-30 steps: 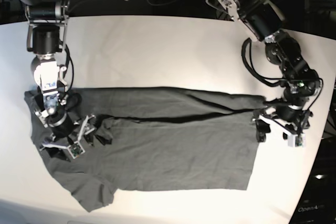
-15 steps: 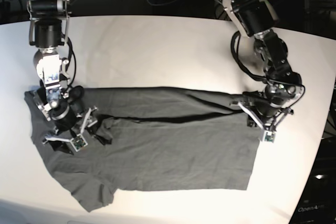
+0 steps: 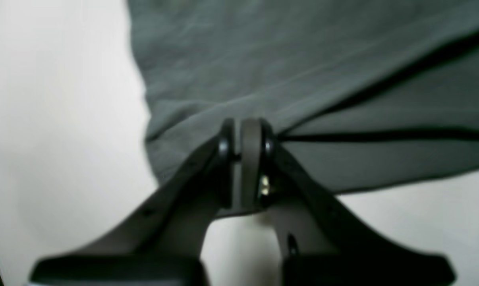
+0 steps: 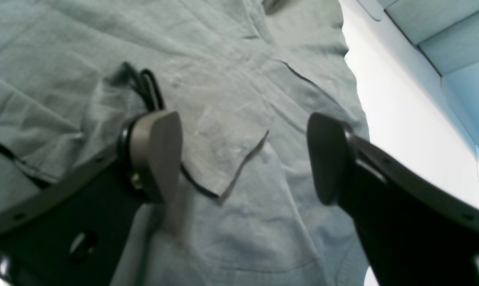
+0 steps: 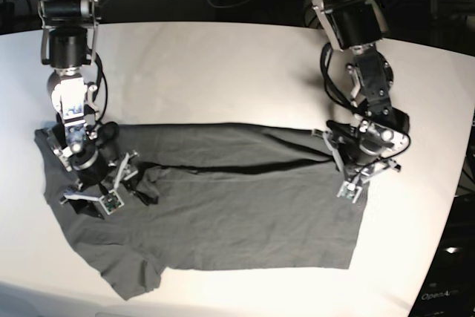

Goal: Fold the T-shirt properly

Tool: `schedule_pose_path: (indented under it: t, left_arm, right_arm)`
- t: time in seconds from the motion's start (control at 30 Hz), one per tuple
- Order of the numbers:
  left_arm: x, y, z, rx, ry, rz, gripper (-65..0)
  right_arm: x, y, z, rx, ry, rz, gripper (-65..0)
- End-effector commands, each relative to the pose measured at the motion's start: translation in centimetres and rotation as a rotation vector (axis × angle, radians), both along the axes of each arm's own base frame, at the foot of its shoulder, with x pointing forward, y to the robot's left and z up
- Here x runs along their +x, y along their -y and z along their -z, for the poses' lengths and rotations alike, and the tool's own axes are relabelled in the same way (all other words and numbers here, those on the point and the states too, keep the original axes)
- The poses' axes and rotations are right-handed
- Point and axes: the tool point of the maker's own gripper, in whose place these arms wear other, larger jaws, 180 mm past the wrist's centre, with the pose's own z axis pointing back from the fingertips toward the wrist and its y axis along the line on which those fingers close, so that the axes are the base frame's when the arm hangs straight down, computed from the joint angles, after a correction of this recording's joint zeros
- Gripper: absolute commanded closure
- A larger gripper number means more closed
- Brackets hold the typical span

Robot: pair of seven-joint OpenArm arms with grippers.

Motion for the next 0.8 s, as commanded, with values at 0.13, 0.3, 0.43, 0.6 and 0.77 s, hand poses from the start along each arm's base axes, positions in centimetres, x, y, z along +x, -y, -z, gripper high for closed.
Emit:
schedule_pose_path:
  t: [0.13, 0.3, 0.43, 0.6, 0.77]
  left_arm:
    - [1.0, -0.3, -1.1, 0.066, 0.027, 0.017, -3.1]
    - [0.9, -0.6, -1.0, 0.135, 0.009, 0.039, -3.1]
    - [1.0, -0.4, -1.0, 0.14, 0.01, 0.047, -2.9]
    - [1.1, -0.4, -1.1, 0.14, 0.012, 0.05, -3.3]
    - [1.1, -1.2, -1.3, 0.16, 0.013, 0.048, -7.3]
  right_arm:
    - [1.3, 0.2, -2.3, 0.001, 0.069, -0.002, -48.0]
    - [1.3, 0.3, -2.3, 0.0, 0.068, -0.001, -48.0]
    - [1.3, 0.3, -2.3, 0.0, 0.069, -0.001, -48.0]
    - [1.3, 0.3, -2.3, 0.0, 0.069, -0.001, -48.0]
    - [1.3, 0.3, -2.3, 0.0, 0.069, -0.001, -48.0]
